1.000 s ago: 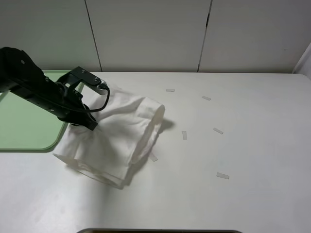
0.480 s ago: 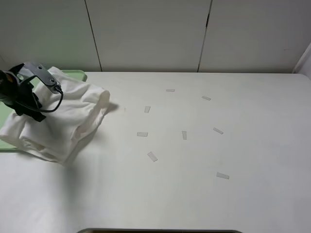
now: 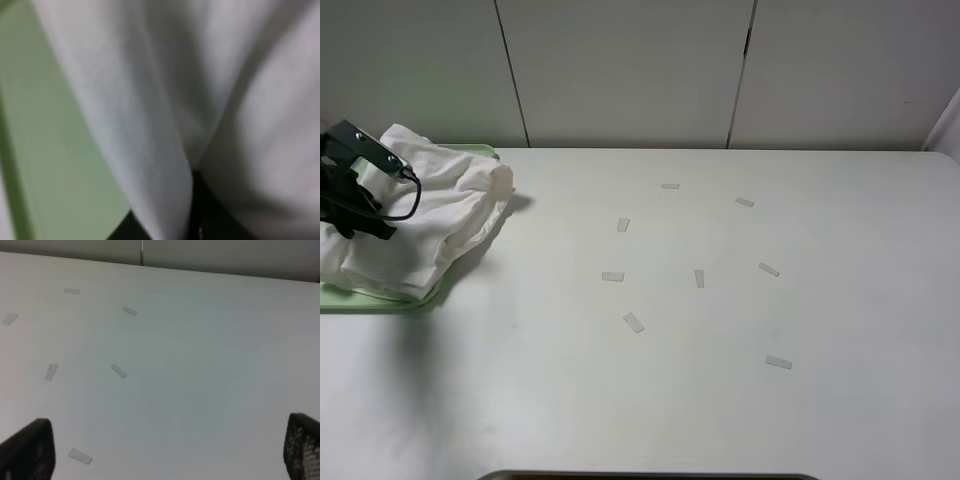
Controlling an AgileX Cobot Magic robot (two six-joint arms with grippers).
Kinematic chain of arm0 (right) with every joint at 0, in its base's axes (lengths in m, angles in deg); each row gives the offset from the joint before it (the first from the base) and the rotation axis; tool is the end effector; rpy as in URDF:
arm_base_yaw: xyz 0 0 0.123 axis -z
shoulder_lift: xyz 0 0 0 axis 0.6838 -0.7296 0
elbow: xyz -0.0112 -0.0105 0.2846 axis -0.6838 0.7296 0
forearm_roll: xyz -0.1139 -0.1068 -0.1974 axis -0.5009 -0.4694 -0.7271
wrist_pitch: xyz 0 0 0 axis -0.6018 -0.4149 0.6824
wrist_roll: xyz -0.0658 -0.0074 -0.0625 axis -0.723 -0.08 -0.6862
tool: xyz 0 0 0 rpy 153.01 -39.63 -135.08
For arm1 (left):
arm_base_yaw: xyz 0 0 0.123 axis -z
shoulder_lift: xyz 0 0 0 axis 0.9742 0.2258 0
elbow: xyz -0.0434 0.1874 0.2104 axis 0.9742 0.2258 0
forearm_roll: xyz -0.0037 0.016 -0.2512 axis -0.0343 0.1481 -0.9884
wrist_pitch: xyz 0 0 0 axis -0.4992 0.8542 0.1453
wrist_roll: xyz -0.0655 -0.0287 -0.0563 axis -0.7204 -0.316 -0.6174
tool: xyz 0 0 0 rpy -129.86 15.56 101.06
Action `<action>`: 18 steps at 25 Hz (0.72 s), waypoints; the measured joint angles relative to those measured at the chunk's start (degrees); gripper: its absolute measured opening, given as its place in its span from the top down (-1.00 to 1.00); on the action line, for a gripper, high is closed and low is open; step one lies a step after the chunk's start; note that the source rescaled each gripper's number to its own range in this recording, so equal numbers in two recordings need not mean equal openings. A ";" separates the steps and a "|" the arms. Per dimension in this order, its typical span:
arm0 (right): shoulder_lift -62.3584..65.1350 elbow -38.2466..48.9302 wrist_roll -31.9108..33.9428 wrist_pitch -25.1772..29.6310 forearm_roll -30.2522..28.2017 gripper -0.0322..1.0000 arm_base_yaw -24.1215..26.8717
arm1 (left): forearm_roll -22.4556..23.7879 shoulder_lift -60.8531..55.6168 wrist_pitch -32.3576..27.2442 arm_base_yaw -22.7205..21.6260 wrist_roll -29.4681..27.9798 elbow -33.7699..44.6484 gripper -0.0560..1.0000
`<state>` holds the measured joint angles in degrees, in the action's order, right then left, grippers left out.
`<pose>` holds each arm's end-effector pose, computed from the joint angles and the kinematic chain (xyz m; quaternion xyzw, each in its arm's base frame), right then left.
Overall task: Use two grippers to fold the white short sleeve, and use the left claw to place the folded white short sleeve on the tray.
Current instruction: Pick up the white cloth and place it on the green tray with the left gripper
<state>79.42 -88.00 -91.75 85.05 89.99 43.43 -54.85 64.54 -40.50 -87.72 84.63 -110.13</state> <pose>-0.0049 0.0085 0.2807 -0.0743 0.8387 0.0050 0.5395 0.3395 0.0580 0.1408 0.2650 0.8674 0.1600 0.3895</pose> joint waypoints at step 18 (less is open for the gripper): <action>0.00 0.00 0.00 0.00 0.00 -1.00 0.00 | -3.46 2.72 -0.25 -6.52 2.25 0.00 0.76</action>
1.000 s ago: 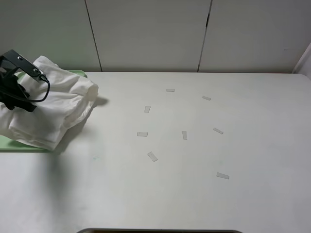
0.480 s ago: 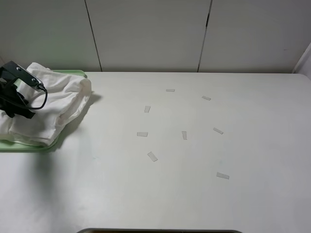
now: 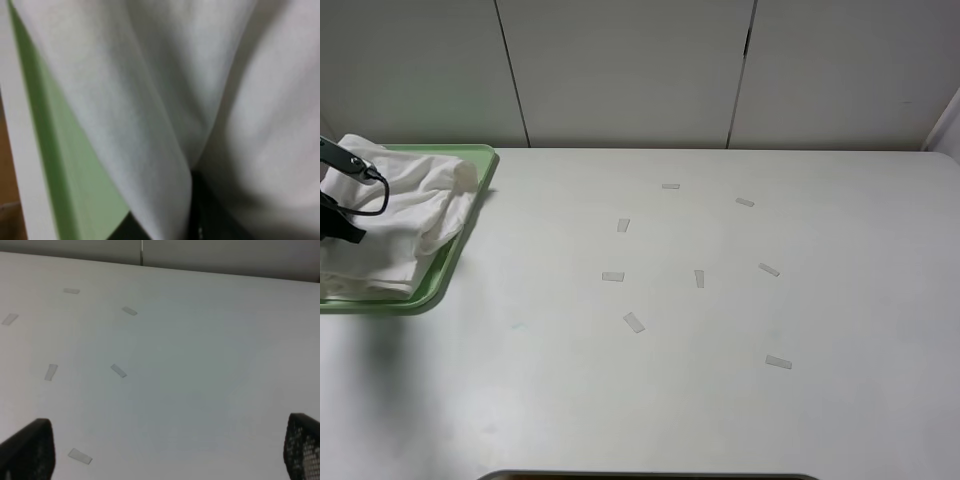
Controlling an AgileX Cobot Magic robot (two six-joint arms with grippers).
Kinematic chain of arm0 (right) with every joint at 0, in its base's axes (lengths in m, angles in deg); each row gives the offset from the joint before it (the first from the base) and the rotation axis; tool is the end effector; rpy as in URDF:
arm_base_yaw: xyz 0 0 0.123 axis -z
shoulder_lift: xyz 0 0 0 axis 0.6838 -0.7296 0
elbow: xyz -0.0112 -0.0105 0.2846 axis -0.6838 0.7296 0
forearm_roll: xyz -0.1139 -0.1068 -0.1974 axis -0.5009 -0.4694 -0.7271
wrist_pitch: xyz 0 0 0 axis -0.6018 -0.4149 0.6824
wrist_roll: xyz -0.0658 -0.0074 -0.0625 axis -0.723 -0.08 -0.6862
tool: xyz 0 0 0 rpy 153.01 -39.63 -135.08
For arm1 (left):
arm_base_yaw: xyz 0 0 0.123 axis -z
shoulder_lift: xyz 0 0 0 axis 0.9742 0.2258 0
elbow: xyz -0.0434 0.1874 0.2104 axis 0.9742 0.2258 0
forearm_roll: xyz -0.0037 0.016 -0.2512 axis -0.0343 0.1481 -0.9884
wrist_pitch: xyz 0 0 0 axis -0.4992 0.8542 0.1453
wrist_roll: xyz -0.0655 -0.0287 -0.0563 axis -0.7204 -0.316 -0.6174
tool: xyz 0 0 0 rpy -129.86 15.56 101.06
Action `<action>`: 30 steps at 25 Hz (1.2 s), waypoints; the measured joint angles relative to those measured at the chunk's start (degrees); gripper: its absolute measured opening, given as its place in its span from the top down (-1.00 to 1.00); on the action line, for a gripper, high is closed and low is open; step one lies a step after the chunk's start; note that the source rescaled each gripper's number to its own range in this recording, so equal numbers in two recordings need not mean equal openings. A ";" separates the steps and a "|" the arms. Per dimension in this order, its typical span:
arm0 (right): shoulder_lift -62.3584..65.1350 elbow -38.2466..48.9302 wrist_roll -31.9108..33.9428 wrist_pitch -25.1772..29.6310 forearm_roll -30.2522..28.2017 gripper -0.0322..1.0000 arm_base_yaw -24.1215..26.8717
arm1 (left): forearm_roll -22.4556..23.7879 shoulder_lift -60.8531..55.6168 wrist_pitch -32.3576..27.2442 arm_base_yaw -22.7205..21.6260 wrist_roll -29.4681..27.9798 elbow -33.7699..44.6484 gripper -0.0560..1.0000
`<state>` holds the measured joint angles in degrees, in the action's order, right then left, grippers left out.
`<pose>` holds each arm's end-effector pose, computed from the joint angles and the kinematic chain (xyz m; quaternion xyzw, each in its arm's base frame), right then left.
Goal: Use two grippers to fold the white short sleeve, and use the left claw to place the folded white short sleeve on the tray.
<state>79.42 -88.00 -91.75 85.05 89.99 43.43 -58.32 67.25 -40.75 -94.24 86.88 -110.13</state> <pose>-0.0049 0.0085 0.2807 -0.0743 0.8387 0.0050 0.5395 0.3308 0.0975 0.1244 0.2051 0.8937 0.1730 0.3596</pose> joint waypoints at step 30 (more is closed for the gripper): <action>0.00 0.00 0.00 0.00 0.00 -1.00 0.00 | -0.91 -24.25 10.81 1.64 -5.34 0.05 -1.00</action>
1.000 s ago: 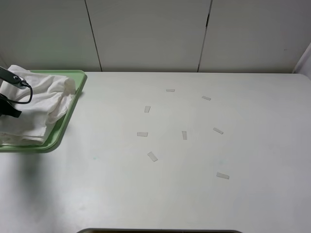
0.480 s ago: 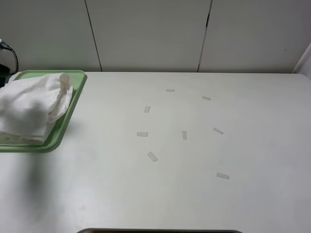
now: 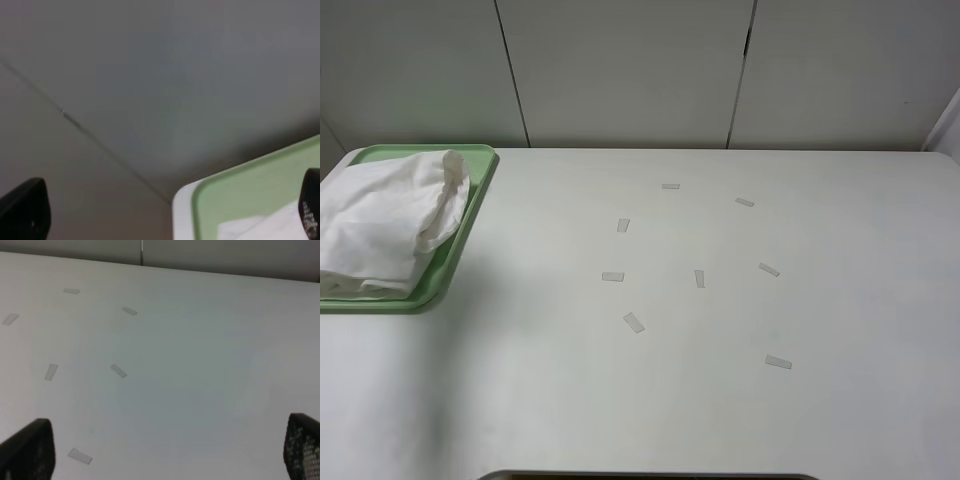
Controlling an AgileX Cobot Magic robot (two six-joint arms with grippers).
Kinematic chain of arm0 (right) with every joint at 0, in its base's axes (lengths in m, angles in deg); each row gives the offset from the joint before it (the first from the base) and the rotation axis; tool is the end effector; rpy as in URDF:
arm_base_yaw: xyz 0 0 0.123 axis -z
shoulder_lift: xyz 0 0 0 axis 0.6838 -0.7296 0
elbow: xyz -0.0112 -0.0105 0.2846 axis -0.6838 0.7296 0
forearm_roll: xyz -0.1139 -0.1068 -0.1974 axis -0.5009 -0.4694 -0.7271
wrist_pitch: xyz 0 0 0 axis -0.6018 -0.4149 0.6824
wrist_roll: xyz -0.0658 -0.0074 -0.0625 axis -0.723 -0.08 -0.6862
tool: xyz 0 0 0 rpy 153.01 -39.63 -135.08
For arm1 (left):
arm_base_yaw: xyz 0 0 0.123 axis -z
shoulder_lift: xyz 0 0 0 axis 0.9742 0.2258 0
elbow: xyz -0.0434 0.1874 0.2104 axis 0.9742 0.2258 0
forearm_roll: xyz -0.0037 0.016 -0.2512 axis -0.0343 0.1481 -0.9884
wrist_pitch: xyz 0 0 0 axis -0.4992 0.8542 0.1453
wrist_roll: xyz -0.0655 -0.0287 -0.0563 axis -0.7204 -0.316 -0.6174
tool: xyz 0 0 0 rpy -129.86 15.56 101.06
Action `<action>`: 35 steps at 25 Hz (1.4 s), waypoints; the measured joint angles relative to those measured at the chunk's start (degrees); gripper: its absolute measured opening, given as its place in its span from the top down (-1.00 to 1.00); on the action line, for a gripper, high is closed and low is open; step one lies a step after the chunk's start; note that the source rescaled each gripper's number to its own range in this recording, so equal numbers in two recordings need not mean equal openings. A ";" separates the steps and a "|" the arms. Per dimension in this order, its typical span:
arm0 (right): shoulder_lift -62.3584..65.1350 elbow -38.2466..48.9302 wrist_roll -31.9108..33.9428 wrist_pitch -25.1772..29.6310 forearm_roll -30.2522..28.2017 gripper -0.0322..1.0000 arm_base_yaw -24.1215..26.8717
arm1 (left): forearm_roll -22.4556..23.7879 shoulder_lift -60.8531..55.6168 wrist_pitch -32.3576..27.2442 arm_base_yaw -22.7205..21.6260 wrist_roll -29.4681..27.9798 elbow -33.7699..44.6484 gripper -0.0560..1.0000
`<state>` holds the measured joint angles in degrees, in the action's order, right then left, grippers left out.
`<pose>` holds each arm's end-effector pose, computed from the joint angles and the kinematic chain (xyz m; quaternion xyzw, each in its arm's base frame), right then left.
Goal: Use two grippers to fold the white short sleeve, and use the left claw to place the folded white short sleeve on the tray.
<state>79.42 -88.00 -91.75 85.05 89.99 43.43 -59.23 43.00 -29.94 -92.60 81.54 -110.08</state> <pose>-0.0049 0.0085 0.2807 -0.0743 0.8387 0.0050 0.5395 0.3080 0.0772 0.2820 0.1560 0.7396 0.2450 0.6072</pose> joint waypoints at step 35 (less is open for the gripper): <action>0.00 0.00 0.00 0.00 0.00 -1.00 0.00 | -6.99 -64.27 -78.46 11.69 -18.65 0.46 -1.00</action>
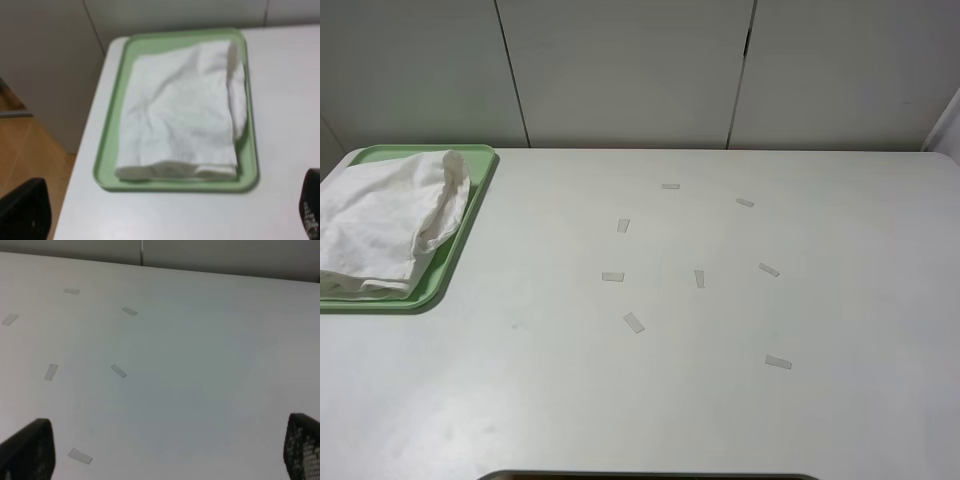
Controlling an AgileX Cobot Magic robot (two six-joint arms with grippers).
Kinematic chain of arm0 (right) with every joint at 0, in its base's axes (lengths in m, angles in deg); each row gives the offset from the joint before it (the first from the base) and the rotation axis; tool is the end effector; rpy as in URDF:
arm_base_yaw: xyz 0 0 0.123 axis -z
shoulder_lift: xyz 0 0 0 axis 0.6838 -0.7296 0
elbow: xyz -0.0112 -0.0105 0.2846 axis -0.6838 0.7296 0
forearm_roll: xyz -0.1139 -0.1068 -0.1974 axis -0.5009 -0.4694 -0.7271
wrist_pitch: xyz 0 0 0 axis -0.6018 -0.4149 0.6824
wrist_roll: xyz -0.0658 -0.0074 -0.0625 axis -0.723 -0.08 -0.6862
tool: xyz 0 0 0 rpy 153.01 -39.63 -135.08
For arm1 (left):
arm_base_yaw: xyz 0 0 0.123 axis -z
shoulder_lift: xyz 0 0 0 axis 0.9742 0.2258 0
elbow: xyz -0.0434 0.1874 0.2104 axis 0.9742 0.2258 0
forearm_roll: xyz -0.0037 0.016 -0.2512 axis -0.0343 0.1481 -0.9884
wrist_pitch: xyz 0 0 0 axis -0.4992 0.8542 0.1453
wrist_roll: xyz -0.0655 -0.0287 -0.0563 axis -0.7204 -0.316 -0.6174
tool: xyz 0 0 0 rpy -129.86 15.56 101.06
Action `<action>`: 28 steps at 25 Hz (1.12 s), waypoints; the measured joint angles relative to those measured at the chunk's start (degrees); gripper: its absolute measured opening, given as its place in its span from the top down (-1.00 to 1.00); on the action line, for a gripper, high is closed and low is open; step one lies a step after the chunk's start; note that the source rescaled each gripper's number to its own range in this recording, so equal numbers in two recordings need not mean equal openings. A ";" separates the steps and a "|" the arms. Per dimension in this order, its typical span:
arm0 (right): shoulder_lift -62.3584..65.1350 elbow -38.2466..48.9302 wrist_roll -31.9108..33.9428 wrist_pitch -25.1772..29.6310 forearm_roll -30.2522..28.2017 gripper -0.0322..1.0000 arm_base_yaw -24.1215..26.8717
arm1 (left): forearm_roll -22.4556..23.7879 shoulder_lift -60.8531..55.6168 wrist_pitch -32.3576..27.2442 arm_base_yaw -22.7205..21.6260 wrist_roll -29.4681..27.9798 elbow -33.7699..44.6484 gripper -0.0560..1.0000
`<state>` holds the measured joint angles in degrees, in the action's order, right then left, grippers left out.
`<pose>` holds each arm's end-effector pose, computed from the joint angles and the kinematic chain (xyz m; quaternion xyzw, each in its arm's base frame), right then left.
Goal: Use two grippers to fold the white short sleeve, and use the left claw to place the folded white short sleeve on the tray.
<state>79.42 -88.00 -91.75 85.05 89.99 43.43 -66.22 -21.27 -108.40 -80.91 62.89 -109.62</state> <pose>-0.0049 0.0085 0.2807 -0.0743 0.8387 0.0050 0.5395 0.0283 0.0107 0.3671 -0.0018 0.8290 0.0945 0.5513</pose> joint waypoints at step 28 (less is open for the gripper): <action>0.00 0.00 0.00 0.00 0.00 -1.00 0.00 | -0.75 -18.93 -7.00 9.21 -10.57 18.03 -1.00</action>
<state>79.42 -88.00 -91.75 85.05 89.99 43.43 -66.97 -40.20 -115.40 -71.71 52.32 -91.58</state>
